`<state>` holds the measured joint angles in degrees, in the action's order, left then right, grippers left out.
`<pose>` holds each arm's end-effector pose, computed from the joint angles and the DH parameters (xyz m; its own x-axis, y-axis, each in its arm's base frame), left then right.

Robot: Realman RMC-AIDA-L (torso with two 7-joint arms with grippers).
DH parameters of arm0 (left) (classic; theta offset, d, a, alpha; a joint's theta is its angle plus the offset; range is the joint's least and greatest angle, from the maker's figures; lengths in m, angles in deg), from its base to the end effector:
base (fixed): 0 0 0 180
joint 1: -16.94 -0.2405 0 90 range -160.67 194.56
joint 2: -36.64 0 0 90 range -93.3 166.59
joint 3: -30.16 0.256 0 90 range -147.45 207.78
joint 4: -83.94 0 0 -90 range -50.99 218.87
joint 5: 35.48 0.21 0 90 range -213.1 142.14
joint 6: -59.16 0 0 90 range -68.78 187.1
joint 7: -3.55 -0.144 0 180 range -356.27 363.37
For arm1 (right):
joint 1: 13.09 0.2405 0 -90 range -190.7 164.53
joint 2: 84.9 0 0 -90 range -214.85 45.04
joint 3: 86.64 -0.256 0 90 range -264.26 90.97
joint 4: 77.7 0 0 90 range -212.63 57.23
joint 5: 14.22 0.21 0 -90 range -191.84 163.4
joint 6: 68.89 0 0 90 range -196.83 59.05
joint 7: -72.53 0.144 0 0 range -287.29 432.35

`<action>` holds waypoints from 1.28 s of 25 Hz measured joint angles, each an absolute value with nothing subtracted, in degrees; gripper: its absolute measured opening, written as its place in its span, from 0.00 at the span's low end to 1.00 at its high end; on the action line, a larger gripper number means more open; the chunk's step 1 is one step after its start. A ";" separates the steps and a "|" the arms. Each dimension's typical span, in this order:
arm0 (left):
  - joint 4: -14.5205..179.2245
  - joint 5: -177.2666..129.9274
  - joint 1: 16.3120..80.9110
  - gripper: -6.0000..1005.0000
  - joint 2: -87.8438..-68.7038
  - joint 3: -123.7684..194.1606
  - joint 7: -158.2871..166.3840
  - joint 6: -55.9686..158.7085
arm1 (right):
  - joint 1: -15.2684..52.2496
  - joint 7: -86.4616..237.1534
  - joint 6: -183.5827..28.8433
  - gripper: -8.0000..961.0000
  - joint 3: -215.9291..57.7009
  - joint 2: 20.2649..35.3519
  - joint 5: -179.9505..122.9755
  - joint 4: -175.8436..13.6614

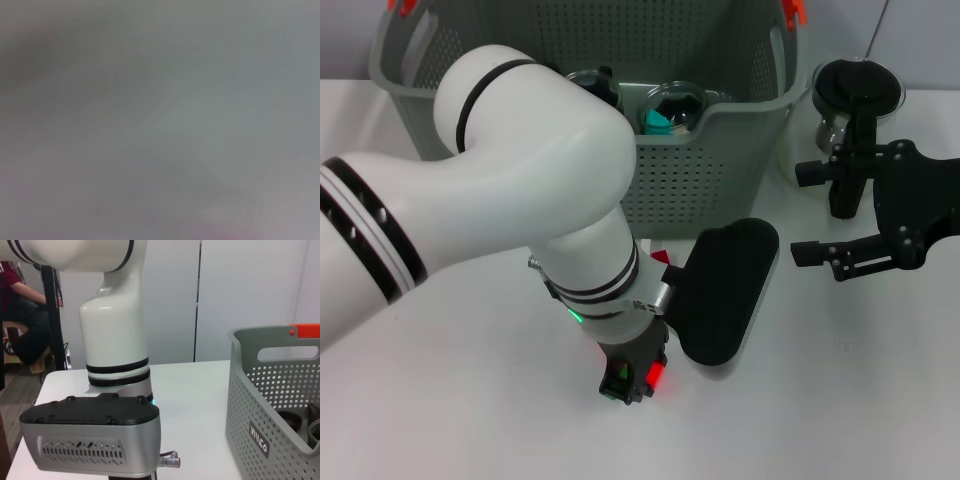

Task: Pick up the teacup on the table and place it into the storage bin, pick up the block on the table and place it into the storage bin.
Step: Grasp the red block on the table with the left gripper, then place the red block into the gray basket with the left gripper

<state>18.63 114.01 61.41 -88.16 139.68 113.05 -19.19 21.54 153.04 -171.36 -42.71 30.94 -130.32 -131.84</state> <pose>-0.1299 0.3139 -0.1267 0.7373 -0.3996 -0.5447 -0.3797 -0.9120 0.1551 0.2064 0.3448 0.0530 0.9294 -0.0451 -0.3662 -0.1011 -0.9857 -0.1351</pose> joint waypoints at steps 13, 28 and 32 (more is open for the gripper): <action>13.87 112.01 61.52 0.30 -88.16 138.23 115.45 -22.73 | 21.54 153.02 -171.72 0.96 -43.00 31.03 -130.33 -131.93; -0.51 97.46 56.97 0.30 -87.72 103.58 117.51 -28.23 | 20.60 152.86 -174.75 0.97 -44.80 30.04 -130.46 -131.93; -0.08 96.06 57.30 0.30 -87.42 90.38 117.46 -27.29 | 20.25 152.85 -175.35 0.97 -44.99 29.72 -130.64 -131.97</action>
